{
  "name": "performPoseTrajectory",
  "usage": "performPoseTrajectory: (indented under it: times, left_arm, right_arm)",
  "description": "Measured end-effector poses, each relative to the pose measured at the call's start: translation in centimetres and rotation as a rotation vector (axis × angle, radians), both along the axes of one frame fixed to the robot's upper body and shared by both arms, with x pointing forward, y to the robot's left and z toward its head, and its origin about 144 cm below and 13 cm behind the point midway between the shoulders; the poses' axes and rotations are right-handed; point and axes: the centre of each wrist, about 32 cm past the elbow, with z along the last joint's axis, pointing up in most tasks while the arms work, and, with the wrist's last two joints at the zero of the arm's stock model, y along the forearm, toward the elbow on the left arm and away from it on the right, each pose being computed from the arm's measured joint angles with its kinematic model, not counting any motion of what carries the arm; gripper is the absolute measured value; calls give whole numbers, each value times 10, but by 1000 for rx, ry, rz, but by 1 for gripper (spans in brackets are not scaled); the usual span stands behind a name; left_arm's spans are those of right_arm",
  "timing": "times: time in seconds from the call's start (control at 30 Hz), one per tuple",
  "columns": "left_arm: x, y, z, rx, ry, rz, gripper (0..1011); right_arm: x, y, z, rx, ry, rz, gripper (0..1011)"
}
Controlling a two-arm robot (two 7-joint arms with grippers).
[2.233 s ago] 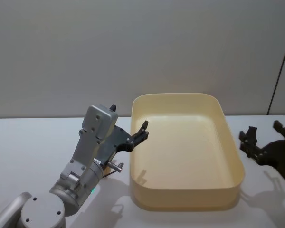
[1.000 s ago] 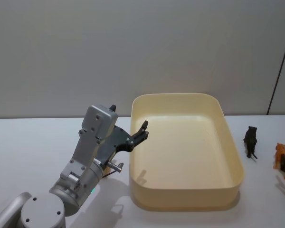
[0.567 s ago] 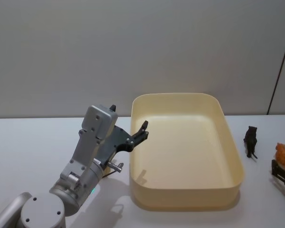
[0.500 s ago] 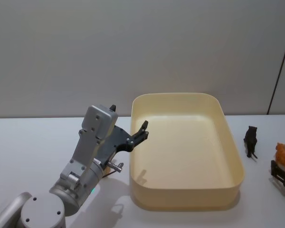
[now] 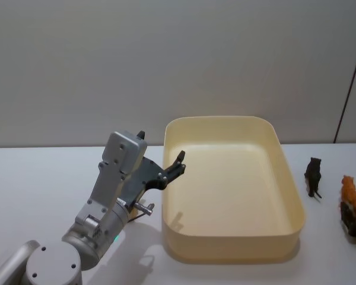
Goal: Pick up the toy alternately with two hands and place it into the central storage box.
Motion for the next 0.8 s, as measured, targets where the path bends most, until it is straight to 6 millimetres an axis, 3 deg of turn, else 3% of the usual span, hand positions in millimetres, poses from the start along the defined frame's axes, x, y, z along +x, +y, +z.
performPoseTrajectory:
  times: [0.17, 0.8]
  left_arm:
    - [0, 0, 0, 0, 0, 0, 1001]
    - [0, 0, 0, 0, 0, 0, 1001]
  right_arm:
    - [1, 0, -1, -1, 2, 2, 281]
    - [-6, 3, 5, -16, -173, 77, 273]
